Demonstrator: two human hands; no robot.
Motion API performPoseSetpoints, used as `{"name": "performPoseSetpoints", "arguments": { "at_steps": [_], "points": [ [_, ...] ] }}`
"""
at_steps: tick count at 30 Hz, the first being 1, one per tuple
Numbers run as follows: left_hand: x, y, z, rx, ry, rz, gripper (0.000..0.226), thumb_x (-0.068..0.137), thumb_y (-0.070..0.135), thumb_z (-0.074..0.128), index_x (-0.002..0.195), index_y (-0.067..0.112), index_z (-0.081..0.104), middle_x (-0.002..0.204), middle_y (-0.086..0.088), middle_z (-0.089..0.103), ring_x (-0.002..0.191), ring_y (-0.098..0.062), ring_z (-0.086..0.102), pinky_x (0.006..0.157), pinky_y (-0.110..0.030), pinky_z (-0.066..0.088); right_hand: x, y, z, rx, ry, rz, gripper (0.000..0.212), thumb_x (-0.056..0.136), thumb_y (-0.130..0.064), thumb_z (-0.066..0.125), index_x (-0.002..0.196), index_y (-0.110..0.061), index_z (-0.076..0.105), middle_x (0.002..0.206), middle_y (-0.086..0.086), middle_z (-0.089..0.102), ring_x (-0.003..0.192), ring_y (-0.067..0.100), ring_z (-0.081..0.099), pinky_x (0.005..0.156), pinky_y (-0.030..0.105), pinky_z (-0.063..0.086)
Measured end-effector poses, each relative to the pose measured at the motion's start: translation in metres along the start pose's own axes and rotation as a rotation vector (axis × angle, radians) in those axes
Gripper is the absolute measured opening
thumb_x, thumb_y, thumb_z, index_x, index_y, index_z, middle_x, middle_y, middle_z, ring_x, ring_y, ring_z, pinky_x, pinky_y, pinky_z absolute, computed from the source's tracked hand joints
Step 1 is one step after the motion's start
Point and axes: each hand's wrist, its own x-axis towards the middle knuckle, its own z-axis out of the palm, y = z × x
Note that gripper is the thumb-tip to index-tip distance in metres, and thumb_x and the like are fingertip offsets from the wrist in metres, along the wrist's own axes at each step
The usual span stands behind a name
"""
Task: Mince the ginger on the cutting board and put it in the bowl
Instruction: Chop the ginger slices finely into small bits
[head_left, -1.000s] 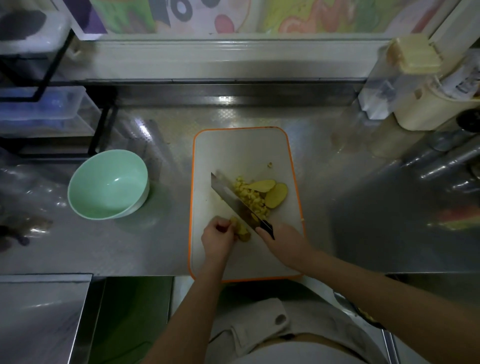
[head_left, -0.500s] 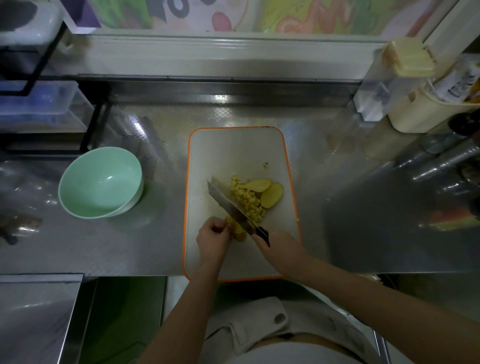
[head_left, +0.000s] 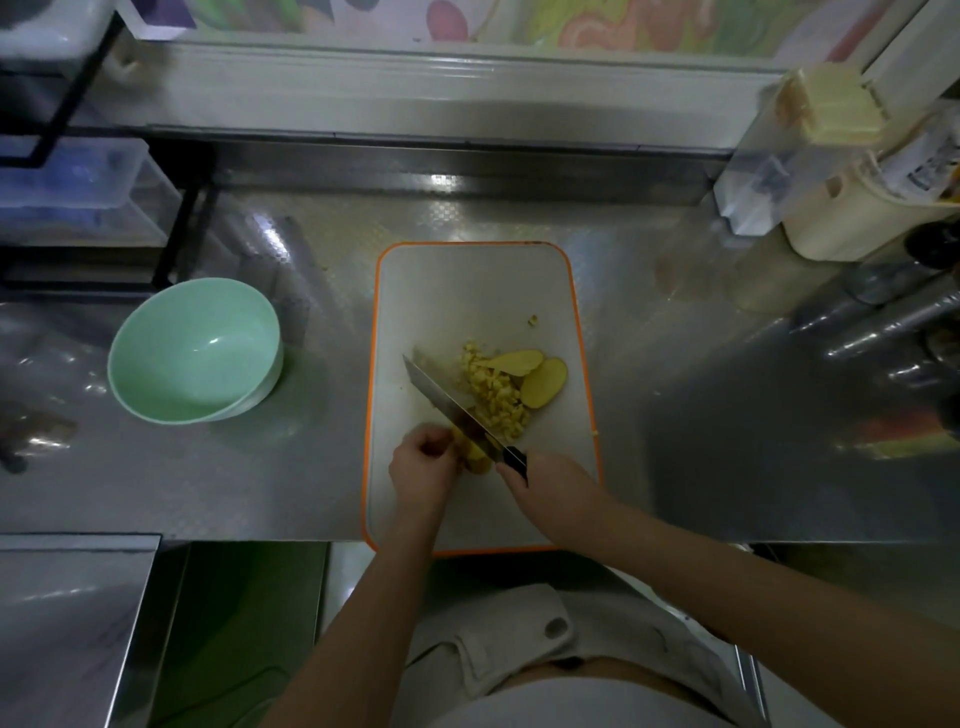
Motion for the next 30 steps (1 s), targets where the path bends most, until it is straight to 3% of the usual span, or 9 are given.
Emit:
{"name": "performPoseSetpoints", "arguments": {
  "at_steps": [5,10,17,21,30],
  "points": [
    [-0.0005,0.0023,-0.0002,-0.012,0.015,-0.022,0.01,0.082,0.014,0.066,0.09,0.01,0.069,0.085,-0.008,0.07,0.081,-0.022,0.065,0.072,-0.028,0.051,-0.0011,-0.006,0.0057,-0.073,0.03,0.014,0.035,0.1,-0.037,0.036,0.095,-0.008,0.056,0.079,0.006,0.051,0.079,0.028,0.059,0.062,0.029,0.036],
    [0.0003,0.0029,0.0003,-0.013,0.035,-0.041,0.01,0.081,0.014,0.068,0.089,0.009,0.07,0.085,-0.011,0.071,0.082,-0.026,0.066,0.08,-0.038,0.053,-0.003,-0.0095,0.0056,-0.079,0.051,0.024,0.035,0.099,-0.038,0.038,0.099,-0.008,0.055,0.095,0.014,0.062,0.089,0.029,0.061,0.063,0.028,0.036],
    [0.0,0.0038,-0.0002,0.003,0.05,-0.036,0.012,0.081,0.015,0.068,0.09,0.009,0.07,0.086,-0.011,0.071,0.082,-0.025,0.066,0.08,-0.034,0.052,-0.0055,-0.0108,0.0059,-0.083,0.027,0.035,0.03,0.1,-0.038,0.037,0.079,-0.017,0.043,0.087,0.01,0.055,0.079,0.024,0.055,0.063,0.027,0.034],
    [-0.0002,0.0049,-0.0004,0.016,0.053,-0.033,0.01,0.08,0.016,0.068,0.088,0.009,0.07,0.083,-0.008,0.07,0.081,-0.022,0.064,0.078,-0.032,0.051,-0.0027,-0.0085,0.0056,-0.051,0.04,0.024,0.035,0.1,-0.037,0.038,0.099,-0.006,0.055,0.099,0.017,0.063,0.091,0.031,0.061,0.065,0.029,0.037],
    [-0.0018,0.0067,0.0005,0.048,0.091,-0.038,0.006,0.08,0.01,0.066,0.086,0.01,0.064,0.079,-0.002,0.064,0.078,-0.016,0.058,0.067,-0.02,0.036,-0.0093,-0.0024,0.0011,-0.041,0.024,-0.017,0.033,0.1,-0.035,0.037,0.098,-0.008,0.055,0.097,0.017,0.063,0.088,0.032,0.06,0.065,0.029,0.036]
  ]
}}
